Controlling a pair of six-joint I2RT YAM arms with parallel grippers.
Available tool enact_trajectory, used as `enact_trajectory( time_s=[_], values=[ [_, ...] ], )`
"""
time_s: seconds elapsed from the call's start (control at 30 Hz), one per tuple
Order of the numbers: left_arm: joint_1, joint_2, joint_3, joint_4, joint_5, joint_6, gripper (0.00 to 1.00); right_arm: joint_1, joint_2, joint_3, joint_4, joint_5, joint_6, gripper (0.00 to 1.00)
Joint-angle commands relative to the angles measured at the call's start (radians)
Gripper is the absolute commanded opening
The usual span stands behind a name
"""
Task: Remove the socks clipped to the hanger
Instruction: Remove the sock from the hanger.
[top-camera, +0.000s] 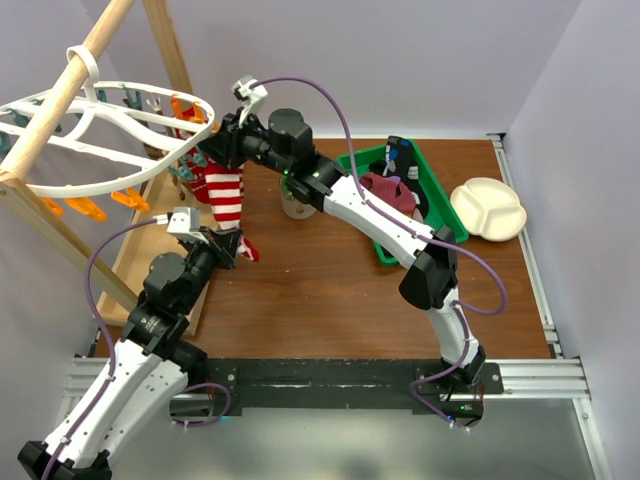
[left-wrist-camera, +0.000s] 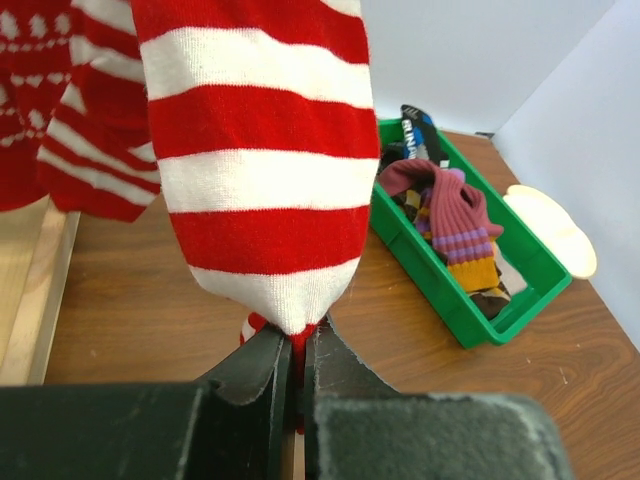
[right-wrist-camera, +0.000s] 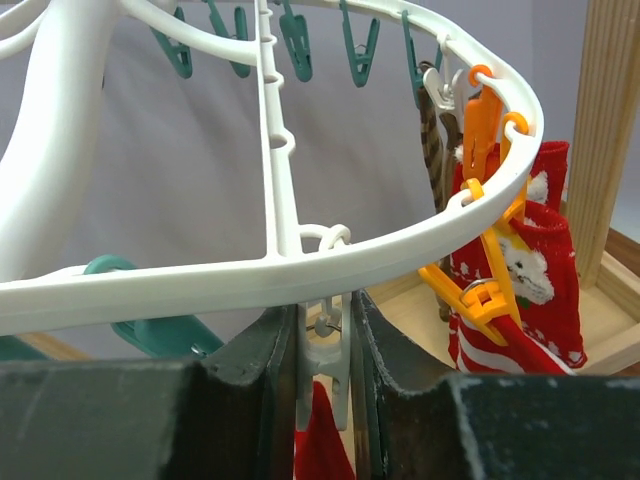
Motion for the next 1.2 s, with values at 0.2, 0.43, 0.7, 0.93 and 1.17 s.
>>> enact_trajectory(
  time_s=[0.2,0.43,0.7,0.93,1.17],
  values=[
    [0.005,-0.02,0.013,-0.041,-0.047,-0.049,0.0,0.004,-0.053,0.0,0.055,0.019,0.001,0.0],
    [0.006,-0.014,0.016,-0.036,-0.036,-0.044,0.0,0.004,-0.094,-0.08,0.087,0.032,-0.001,0.58],
    [0.005,0.009,0.03,-0.013,-0.011,-0.039,0.0,0.004,-0.195,-0.238,0.093,0.109,-0.025,0.74],
    [0.005,0.081,0.058,0.028,0.053,-0.02,0.0,0.002,-0.424,-0.606,0.199,0.295,0.004,0.81],
    [-0.187,0.223,0.088,0.128,-0.078,-0.015,0.0,-0.001,-0.71,-0.923,0.202,0.531,-0.004,0.83]
  ],
)
